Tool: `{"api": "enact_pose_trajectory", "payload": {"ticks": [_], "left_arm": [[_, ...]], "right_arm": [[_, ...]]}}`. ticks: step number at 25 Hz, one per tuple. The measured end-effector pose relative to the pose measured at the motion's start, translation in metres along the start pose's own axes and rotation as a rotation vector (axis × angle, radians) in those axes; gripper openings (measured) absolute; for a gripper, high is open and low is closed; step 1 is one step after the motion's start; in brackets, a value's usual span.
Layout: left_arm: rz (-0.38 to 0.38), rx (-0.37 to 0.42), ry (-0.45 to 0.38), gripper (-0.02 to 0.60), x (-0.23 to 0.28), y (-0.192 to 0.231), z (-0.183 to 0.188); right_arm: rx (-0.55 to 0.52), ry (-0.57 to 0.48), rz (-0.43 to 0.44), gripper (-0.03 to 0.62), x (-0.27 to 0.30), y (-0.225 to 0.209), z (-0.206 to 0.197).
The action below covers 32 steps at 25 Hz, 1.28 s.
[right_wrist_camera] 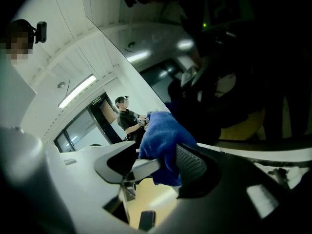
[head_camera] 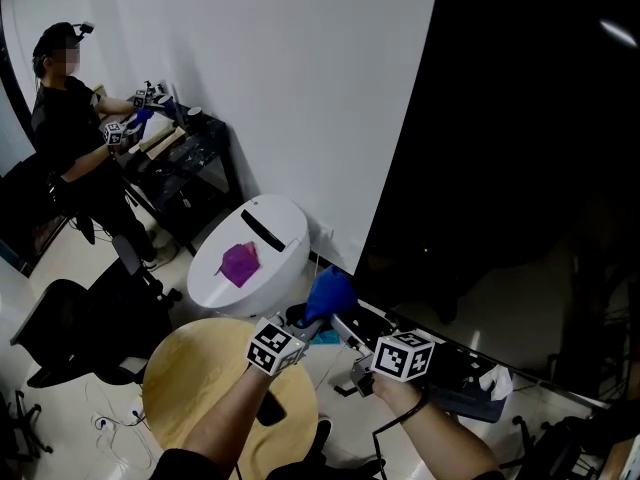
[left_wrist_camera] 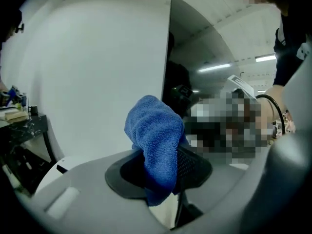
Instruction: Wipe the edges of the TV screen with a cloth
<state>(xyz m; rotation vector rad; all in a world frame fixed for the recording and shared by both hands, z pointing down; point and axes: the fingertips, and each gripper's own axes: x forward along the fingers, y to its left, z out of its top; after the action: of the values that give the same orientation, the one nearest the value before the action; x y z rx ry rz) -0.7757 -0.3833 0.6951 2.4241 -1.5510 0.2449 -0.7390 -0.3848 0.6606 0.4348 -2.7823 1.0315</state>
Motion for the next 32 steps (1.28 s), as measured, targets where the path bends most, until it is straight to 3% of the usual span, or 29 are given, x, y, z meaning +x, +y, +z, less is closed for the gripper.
{"api": "enact_pose_trajectory", "payload": {"ticks": [4, 11, 14, 22, 32], "left_arm": [[0.034, -0.012, -0.001, 0.117, 0.002, 0.016, 0.004], [0.102, 0.080, 0.075, 0.118, 0.013, 0.045, 0.005], [0.128, 0.069, 0.063, 0.118, 0.010, 0.057, 0.010], [0.026, 0.124, 0.009, 0.118, 0.027, 0.018, 0.036], [0.011, 0.205, -0.032, 0.118, 0.027, 0.008, 0.089]], "right_arm": [[-0.003, -0.052, -0.036, 0.267, -0.027, -0.004, 0.003], [-0.002, -0.110, -0.083, 0.267, -0.066, -0.012, 0.012], [0.005, -0.118, -0.101, 0.267, -0.078, -0.016, 0.011], [-0.009, -0.151, -0.125, 0.267, -0.098, -0.019, 0.023], [-0.100, -0.217, -0.098, 0.267, -0.119, 0.014, 0.066]]}}
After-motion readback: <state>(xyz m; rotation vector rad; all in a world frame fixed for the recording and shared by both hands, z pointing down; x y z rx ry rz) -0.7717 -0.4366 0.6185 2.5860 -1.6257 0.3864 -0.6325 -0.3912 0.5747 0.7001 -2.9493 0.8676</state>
